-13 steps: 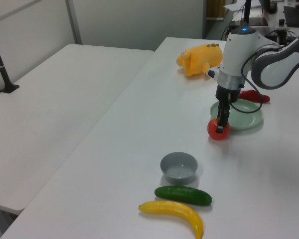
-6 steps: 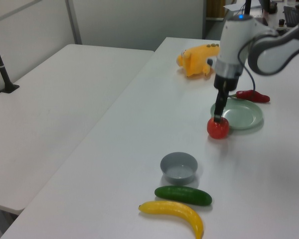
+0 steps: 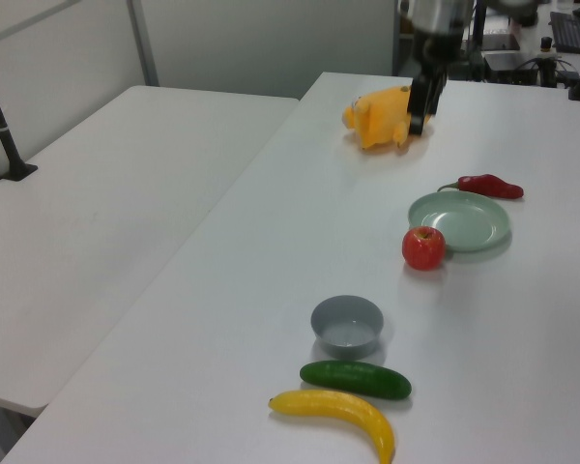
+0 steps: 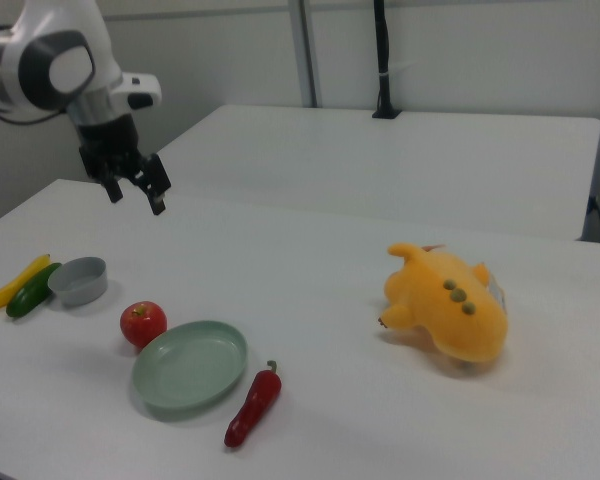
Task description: Red apple placed in the center of the desktop
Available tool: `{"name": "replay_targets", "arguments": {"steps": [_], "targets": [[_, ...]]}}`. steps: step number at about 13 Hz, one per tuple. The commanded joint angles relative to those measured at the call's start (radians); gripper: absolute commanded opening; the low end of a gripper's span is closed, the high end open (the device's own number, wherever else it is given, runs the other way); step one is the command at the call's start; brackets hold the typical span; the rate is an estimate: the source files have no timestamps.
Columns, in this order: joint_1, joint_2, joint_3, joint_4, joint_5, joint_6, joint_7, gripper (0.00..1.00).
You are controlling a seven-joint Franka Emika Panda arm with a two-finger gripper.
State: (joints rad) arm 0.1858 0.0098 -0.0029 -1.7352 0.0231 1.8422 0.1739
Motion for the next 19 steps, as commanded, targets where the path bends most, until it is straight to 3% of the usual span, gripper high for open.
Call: {"name": "replay_targets", "arguments": {"steps": [1, 4, 8, 12, 19], "targets": [[-0.023, -0.019, -0.012, 0.127, 0.018, -0.17, 0.035, 1.0], [-0.022, -0.063, -0.052, 0.172, 0.02, -0.29, 0.043, 1.0], [-0.008, -0.065, -0.1, 0.131, 0.043, -0.189, -0.092, 1.0], [-0.005, -0.053, -0.104, 0.123, 0.046, -0.143, -0.234, 1.0], [-0.002, -0.056, -0.101, 0.109, 0.047, -0.139, -0.237, 1.0]]}}
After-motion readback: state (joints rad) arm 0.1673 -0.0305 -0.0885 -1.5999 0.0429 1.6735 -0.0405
